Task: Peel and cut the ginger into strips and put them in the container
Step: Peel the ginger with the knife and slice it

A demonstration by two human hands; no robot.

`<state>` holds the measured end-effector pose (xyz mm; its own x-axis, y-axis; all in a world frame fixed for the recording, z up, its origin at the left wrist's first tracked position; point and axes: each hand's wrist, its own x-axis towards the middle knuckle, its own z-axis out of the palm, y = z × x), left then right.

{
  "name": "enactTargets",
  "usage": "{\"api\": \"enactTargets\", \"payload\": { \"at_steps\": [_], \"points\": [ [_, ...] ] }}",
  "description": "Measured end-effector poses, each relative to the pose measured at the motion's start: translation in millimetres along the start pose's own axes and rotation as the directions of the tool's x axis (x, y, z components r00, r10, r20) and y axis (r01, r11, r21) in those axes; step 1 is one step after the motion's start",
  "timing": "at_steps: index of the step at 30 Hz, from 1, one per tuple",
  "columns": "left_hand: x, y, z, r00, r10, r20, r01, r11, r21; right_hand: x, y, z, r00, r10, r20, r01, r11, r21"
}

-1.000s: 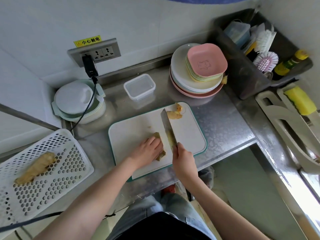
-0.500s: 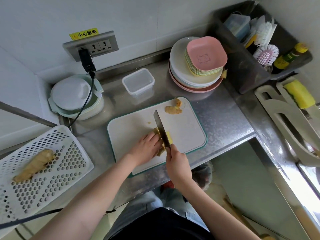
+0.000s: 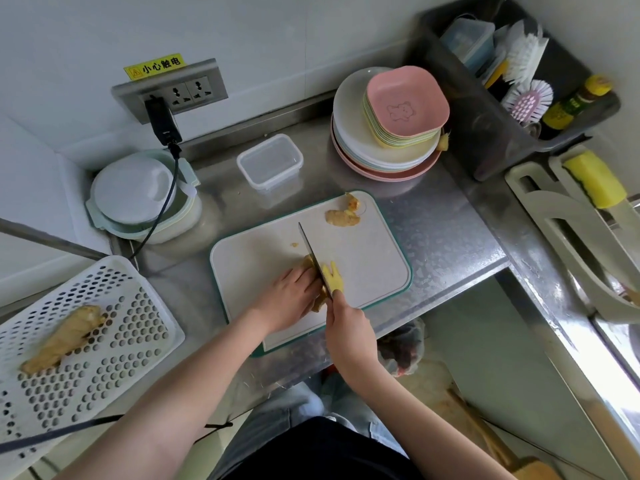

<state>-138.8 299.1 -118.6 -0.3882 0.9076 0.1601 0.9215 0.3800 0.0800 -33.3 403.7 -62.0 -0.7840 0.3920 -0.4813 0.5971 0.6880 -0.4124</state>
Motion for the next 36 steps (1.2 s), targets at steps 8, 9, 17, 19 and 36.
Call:
{"api": "enactTargets", "payload": {
  "at_steps": [8, 9, 17, 19, 36],
  "points": [
    [1, -8, 12, 1.0, -0.018, 0.004, 0.018, 1.0, -0.001, 8, -3, -3, 1.0, 0.0, 0.008, 0.0, 0.999, 0.053],
    [1, -8, 13, 1.0, -0.018, -0.001, 0.018, 1.0, 0.002, 8, -4, -3, 1.0, -0.004, 0.007, 0.003, 0.998, 0.055],
    [10, 5, -12, 0.889, -0.458, 0.003, 0.427, 0.828, -0.363, 11, -4, 0, 1.0, -0.005, -0.007, 0.005, 0.999, 0.032],
    [38, 9, -37, 0.583, -0.812, -0.012, 0.64, 0.469, -0.609, 10, -5, 0, 1.0, -0.008, -0.01, 0.008, 1.0, 0.027],
    [110, -16, -2, 0.34, -0.936, 0.092, 0.939, 0.333, -0.084, 23, -1, 9, 0.999, 0.024, 0.033, -0.025, 1.0, 0.018]
  ]
}}
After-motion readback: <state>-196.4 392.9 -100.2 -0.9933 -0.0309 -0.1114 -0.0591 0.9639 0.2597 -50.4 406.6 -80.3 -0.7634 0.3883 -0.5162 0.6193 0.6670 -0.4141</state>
